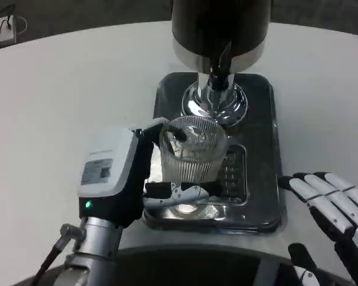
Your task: Grasp the cup under the faucet to collect the drink, then remove the cup.
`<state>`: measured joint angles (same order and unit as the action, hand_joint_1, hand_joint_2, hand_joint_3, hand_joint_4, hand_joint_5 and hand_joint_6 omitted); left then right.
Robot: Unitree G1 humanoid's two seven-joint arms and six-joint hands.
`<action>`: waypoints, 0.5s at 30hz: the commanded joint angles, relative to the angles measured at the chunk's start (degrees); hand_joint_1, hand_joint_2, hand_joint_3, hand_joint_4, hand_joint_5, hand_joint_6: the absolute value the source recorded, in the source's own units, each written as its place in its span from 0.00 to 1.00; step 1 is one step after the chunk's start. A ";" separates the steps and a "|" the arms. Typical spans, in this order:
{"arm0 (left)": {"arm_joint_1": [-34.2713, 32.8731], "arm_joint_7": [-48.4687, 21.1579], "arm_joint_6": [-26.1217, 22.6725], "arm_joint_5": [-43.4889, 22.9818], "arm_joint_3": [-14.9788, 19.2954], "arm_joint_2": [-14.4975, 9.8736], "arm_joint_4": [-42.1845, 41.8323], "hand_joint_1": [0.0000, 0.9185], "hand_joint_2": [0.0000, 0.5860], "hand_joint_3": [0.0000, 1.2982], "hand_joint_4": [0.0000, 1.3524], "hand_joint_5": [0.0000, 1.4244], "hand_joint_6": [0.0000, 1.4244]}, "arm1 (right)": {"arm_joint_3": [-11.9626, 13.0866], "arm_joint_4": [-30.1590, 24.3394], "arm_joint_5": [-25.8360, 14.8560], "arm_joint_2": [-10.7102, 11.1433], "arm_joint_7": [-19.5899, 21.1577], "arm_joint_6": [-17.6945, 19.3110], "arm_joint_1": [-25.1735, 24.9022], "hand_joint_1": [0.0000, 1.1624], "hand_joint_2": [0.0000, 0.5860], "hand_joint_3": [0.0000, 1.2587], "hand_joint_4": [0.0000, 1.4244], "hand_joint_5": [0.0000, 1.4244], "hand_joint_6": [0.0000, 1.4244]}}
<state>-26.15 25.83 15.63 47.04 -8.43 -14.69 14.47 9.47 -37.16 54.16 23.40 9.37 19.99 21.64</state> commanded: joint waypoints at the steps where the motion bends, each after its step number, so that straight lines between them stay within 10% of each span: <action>1: -4.21 3.98 -0.13 0.25 -1.59 -0.28 5.43 0.87 0.00 0.78 0.79 0.83 1.00 | -0.01 -0.73 -0.51 -0.06 -0.66 0.50 0.24 0.38 0.91 0.14 0.12 0.12 0.19; 15: -12.92 7.68 2.30 -2.18 -6.58 -0.17 19.25 0.86 0.00 0.76 0.76 0.80 0.99 | 0.28 -0.80 -1.04 -0.82 -1.21 -0.03 0.95 0.38 0.91 0.14 0.12 0.12 0.19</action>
<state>-38.99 32.78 17.52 45.22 -14.01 -14.61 32.36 9.43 -37.28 53.54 22.88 8.72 19.93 21.85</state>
